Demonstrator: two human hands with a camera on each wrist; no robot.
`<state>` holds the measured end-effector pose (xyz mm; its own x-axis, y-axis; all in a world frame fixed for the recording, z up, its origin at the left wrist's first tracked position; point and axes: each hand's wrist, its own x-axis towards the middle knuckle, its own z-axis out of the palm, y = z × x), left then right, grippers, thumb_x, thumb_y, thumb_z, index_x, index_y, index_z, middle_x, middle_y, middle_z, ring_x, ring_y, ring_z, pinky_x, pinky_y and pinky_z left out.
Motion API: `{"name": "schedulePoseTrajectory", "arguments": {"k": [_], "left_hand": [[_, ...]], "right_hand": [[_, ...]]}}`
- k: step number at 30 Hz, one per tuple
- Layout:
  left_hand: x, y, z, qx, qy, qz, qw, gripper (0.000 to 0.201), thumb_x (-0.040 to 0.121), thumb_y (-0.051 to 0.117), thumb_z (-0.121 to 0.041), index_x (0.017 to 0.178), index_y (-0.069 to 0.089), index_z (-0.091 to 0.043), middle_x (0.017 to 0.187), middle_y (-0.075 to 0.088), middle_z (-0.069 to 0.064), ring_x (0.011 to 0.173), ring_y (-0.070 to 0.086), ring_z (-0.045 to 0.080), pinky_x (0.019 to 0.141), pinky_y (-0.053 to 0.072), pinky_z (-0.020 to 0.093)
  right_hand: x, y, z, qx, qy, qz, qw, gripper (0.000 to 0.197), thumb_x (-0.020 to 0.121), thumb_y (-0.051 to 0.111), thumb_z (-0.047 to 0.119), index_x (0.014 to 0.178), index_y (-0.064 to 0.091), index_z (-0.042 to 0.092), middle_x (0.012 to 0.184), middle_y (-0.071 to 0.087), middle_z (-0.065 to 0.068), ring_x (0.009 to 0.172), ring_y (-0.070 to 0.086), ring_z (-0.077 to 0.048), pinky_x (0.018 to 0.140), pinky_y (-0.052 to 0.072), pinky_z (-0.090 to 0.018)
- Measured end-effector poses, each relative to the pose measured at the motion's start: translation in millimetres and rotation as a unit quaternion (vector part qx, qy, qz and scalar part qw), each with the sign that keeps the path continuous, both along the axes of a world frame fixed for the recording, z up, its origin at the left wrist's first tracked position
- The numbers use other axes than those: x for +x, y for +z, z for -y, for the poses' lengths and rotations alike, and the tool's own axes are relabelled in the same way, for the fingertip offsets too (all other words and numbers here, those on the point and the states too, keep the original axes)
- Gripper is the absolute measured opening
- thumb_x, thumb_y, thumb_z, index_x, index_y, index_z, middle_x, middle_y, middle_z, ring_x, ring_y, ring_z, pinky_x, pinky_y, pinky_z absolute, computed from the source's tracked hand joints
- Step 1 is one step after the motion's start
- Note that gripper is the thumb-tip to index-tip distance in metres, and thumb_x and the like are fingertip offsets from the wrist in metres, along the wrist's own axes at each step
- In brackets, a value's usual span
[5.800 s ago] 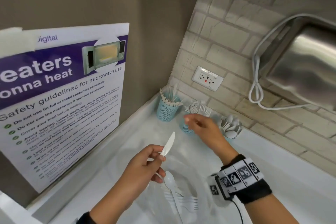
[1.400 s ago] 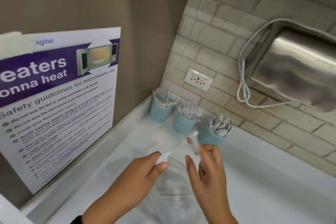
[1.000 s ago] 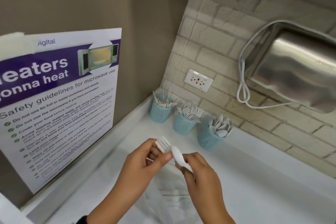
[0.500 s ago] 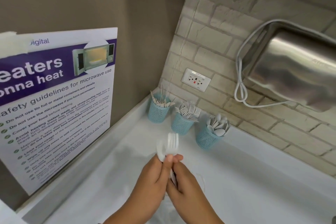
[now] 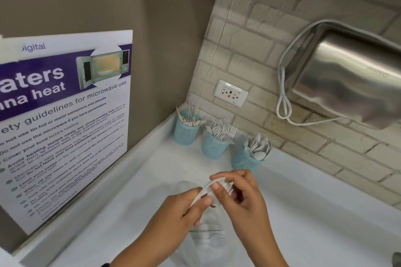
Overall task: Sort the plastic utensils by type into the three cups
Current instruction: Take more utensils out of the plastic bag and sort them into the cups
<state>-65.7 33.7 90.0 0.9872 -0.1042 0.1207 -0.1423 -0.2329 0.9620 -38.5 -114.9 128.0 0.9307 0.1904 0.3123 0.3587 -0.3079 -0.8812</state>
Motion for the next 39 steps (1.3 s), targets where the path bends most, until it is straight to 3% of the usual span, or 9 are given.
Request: {"name": "schedulePoseTrajectory", "arguments": {"k": [4, 9, 11, 17, 22, 26, 31, 34, 39], "left_hand": [[0.7, -4.8, 0.9, 0.028, -0.006, -0.004, 1.000, 0.021, 0.094, 0.045, -0.043, 0.085, 0.063, -0.036, 0.061, 0.056, -0.022, 0.062, 0.051, 0.000, 0.066, 0.041, 0.019], [5.0, -10.4, -6.2, 0.022, 0.040, -0.023, 0.999, 0.018, 0.095, 0.044, -0.040, 0.079, 0.052, -0.041, 0.069, 0.056, -0.001, 0.064, 0.050, 0.010, 0.066, 0.042, 0.033], [7.3, -10.0, -10.3, 0.018, 0.061, -0.022, 0.998, 0.025, 0.095, 0.042, -0.041, 0.071, 0.046, -0.041, 0.072, 0.056, 0.008, 0.077, 0.059, 0.019, 0.066, 0.041, 0.031], [7.6, -6.9, -12.2, -0.057, 0.084, -0.052, 0.993, 0.024, 0.100, 0.038, -0.026, 0.092, 0.060, -0.019, 0.068, 0.051, -0.013, 0.059, 0.043, 0.001, 0.062, 0.036, 0.015], [8.7, -6.0, -14.1, -0.043, 0.077, -0.044, 0.995, 0.035, 0.098, 0.041, -0.009, 0.102, 0.057, -0.039, 0.092, 0.056, -0.001, 0.072, 0.052, -0.005, 0.072, 0.039, 0.008], [8.0, -4.2, -15.4, -0.033, 0.062, -0.048, 0.996, 0.042, 0.097, 0.045, -0.011, 0.101, 0.055, -0.051, 0.095, 0.058, -0.003, 0.077, 0.056, 0.000, 0.072, 0.040, 0.008], [9.2, -5.6, -15.6, -0.068, 0.070, -0.036, 0.995, 0.033, 0.092, 0.057, -0.025, 0.098, 0.063, -0.056, 0.091, 0.058, 0.010, 0.083, 0.060, 0.023, 0.077, 0.048, 0.026], [10.2, -6.2, -17.6, -0.079, 0.084, -0.033, 0.993, 0.037, 0.090, 0.062, -0.017, 0.097, 0.067, -0.053, 0.087, 0.060, 0.010, 0.083, 0.061, 0.026, 0.079, 0.051, 0.036], [10.7, -4.7, -18.8, -0.129, 0.095, -0.059, 0.985, 0.031, 0.085, 0.066, -0.009, 0.087, 0.075, -0.040, 0.080, 0.068, 0.008, 0.072, 0.067, 0.019, 0.071, 0.054, 0.029]], "right_hand": [[9.5, -0.7, 10.5, 0.024, -0.024, 0.024, 0.999, 0.010, 0.077, 0.068, 0.030, 0.084, 0.075, 0.031, 0.088, 0.057, 0.004, 0.062, 0.047, -0.010, 0.063, 0.040, -0.014], [35.5, 10.0, 37.8, 0.158, -0.123, 0.031, 0.979, 0.008, 0.089, 0.061, 0.011, 0.088, 0.069, 0.011, 0.066, 0.063, 0.006, 0.058, 0.051, -0.007, 0.057, 0.044, -0.015], [51.3, 14.4, 55.4, 0.173, -0.188, 0.072, 0.964, 0.012, 0.092, 0.060, 0.009, 0.093, 0.068, 0.017, 0.071, 0.068, 0.008, 0.061, 0.058, -0.007, 0.061, 0.050, -0.016], [109.4, 10.1, 107.9, 0.002, -0.333, 0.186, 0.924, 0.024, 0.096, 0.055, 0.016, 0.113, 0.069, 0.023, 0.095, 0.066, -0.003, 0.082, 0.063, -0.013, 0.084, 0.048, -0.020], [144.0, -16.0, 122.0, -0.129, -0.334, 0.184, 0.916, 0.027, 0.094, 0.055, 0.007, 0.117, 0.069, 0.012, 0.099, 0.062, -0.013, 0.085, 0.054, -0.014, 0.078, 0.035, -0.010], [166.1, -41.7, 126.5, -0.178, -0.325, 0.154, 0.916, 0.027, 0.095, 0.054, 0.006, 0.118, 0.066, 0.007, 0.107, 0.053, -0.018, 0.088, 0.059, -0.030, 0.088, 0.047, -0.035], [180.9, -44.8, 125.9, -0.250, -0.344, 0.144, 0.894, 0.027, 0.094, 0.051, 0.005, 0.118, 0.064, 0.006, 0.112, 0.054, -0.018, 0.090, 0.059, -0.035, 0.083, 0.046, -0.035], [184.7, -44.1, 125.6, -0.294, -0.353, 0.145, 0.876, 0.020, 0.093, 0.050, 0.006, 0.110, 0.059, 0.010, 0.106, 0.057, -0.015, 0.083, 0.059, -0.035, 0.065, 0.043, -0.035], [190.2, -45.9, 132.7, -0.363, -0.346, 0.140, 0.853, 0.017, 0.092, 0.048, 0.003, 0.102, 0.060, 0.009, 0.105, 0.060, -0.012, 0.079, 0.059, -0.036, 0.058, 0.043, -0.034]]}}
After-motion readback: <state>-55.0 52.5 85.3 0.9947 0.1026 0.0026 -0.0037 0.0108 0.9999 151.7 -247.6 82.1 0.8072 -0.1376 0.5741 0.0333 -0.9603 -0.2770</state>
